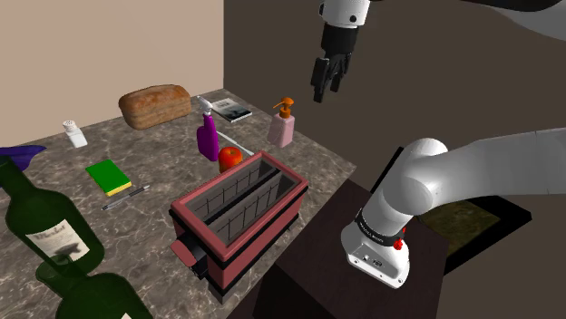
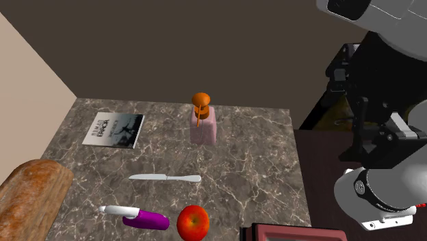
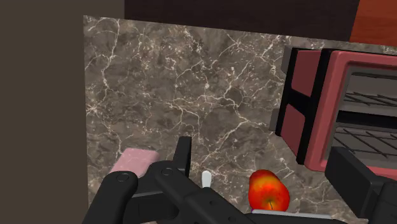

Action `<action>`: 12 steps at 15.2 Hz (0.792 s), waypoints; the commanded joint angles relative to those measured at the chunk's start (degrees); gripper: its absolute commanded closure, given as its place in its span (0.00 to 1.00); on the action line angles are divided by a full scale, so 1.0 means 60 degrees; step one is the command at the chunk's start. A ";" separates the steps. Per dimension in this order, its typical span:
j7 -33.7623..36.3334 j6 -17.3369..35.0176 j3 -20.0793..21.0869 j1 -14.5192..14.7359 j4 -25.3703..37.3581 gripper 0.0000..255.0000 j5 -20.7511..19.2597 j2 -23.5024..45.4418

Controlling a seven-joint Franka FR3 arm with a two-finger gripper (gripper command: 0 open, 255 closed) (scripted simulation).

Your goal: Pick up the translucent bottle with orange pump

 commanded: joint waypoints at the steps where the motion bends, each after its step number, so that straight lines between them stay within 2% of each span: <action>1: 0.0000 0.0000 0.0000 0.0000 0.0000 0.00 0.0000 0.0000; 7: -0.0957 0.2109 -0.0798 -0.0285 -0.0639 0.00 -0.0602 0.0879; 12: -0.1721 0.3886 -0.1471 -0.0476 -0.0768 0.00 -0.0941 0.2020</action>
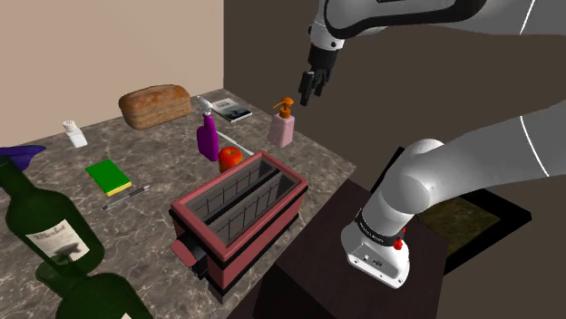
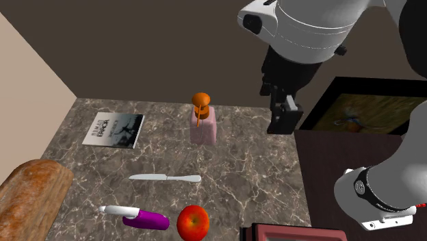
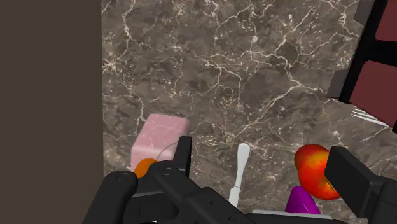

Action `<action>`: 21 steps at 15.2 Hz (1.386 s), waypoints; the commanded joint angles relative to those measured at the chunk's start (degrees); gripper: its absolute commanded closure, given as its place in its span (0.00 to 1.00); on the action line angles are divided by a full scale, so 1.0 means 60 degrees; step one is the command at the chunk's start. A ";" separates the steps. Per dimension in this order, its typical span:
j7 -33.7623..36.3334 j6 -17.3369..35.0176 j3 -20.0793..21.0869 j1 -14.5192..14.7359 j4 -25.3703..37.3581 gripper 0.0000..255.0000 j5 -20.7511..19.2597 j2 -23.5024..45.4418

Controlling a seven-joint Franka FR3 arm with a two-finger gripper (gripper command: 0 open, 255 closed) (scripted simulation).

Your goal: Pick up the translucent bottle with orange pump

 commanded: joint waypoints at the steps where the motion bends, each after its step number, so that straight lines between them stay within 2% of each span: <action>1: -0.0316 0.0754 -0.0272 -0.0062 0.0010 0.00 -0.0105 0.0533; 8: -0.1503 0.3021 -0.1192 -0.0123 0.0570 0.00 -0.0043 0.2663; 14: -0.2836 0.4563 -0.1882 -0.0039 0.1610 0.00 0.0733 0.4728; 21: -0.3158 0.5482 -0.1964 -0.0025 0.1384 0.00 0.1063 0.5397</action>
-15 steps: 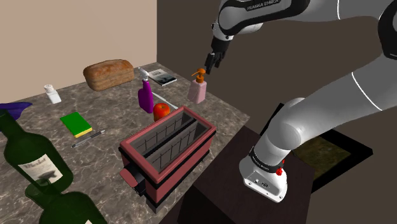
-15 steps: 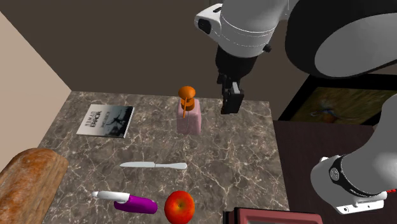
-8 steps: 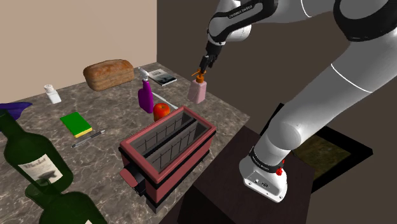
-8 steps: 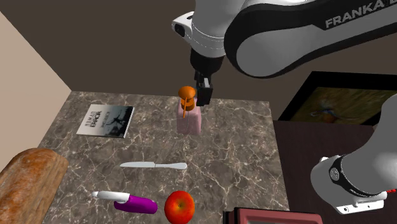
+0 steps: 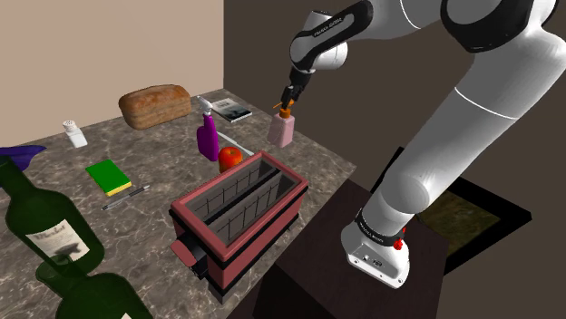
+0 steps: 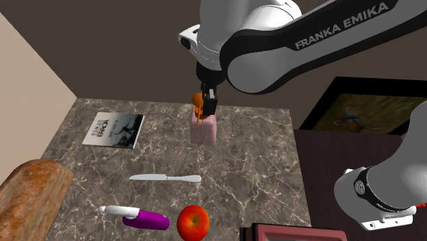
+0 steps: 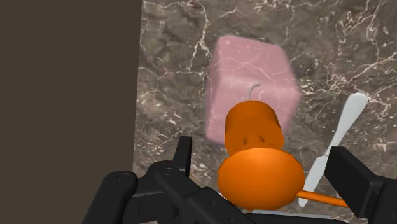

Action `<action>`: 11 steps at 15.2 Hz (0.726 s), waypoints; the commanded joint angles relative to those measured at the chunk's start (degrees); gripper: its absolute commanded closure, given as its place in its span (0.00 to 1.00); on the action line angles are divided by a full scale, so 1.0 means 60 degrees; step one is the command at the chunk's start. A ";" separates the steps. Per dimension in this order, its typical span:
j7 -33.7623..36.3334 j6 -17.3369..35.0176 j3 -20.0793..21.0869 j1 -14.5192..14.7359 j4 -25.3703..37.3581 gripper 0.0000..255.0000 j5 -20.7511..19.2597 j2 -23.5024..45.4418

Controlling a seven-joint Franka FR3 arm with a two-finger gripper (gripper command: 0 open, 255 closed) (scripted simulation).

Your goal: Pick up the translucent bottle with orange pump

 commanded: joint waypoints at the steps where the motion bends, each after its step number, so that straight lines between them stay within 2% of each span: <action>1: -0.0073 0.0283 -0.0015 0.0004 -0.0117 0.00 0.0084 0.0167; 3: -0.0092 0.0358 -0.0017 0.0006 -0.0147 0.00 0.0108 0.0215; 4: -0.0074 0.0349 -0.0012 0.0008 -0.0162 1.00 0.0092 0.0189; 11: -0.0076 0.0336 -0.0014 0.0006 -0.0155 1.00 0.0089 0.0182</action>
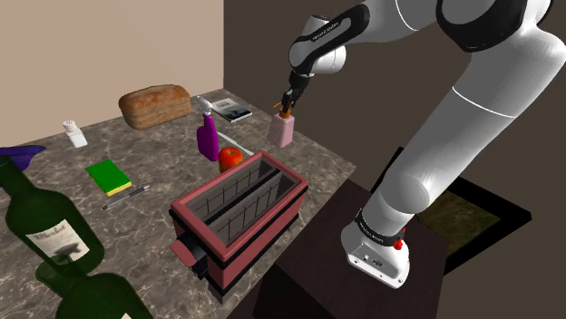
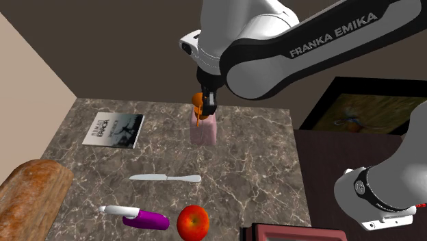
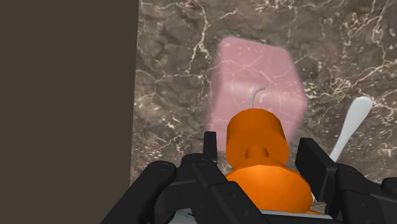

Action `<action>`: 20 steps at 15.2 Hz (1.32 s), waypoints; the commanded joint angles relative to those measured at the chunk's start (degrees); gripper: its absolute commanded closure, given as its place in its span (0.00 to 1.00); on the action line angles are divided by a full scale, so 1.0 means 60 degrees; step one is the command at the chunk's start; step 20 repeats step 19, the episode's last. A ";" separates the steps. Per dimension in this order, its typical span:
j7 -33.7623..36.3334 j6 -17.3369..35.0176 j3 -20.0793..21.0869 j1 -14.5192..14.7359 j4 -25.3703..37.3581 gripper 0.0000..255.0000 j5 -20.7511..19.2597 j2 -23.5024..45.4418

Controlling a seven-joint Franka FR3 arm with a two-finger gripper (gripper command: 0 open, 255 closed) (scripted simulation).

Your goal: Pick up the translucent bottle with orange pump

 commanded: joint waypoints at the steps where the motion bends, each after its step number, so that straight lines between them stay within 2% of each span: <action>1: 0.0000 -0.0003 0.0001 0.0001 -0.0004 1.00 0.0000 0.0003; 17: 0.0337 -0.1955 0.0095 -0.0035 0.0992 1.00 -0.0414 -0.0995; 20: 0.0340 -0.1975 0.0097 -0.0036 0.1003 1.00 -0.0417 -0.1003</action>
